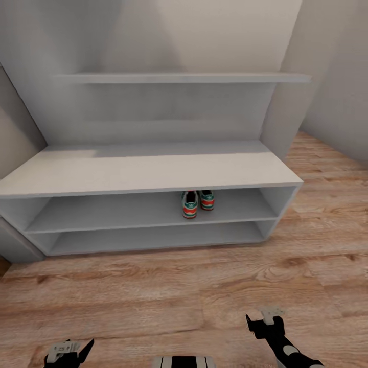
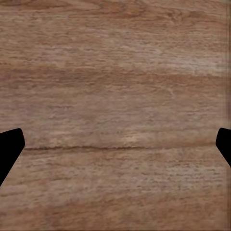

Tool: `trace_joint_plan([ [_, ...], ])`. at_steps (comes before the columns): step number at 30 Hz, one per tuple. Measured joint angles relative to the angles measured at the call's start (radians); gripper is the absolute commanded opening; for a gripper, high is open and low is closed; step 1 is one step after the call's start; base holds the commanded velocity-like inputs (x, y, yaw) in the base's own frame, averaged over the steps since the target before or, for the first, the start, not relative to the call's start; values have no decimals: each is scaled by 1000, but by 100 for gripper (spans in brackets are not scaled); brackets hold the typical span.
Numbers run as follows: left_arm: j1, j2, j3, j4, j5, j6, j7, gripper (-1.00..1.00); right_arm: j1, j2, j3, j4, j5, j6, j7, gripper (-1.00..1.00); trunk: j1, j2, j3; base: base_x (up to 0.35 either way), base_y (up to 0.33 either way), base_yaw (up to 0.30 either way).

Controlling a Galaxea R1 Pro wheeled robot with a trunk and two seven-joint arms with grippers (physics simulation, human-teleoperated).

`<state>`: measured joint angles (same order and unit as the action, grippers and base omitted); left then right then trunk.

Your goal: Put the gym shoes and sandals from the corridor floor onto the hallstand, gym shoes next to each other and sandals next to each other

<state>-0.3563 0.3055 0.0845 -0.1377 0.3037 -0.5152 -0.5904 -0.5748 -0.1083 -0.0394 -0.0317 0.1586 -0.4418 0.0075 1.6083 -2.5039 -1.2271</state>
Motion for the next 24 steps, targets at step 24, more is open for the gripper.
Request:
trace_joint_plan([
  [24,14,-13,7,0,0,-24,74,100,29,-29,-74,0,-4,0,0,100,0,0,0,0,0,-264],
])
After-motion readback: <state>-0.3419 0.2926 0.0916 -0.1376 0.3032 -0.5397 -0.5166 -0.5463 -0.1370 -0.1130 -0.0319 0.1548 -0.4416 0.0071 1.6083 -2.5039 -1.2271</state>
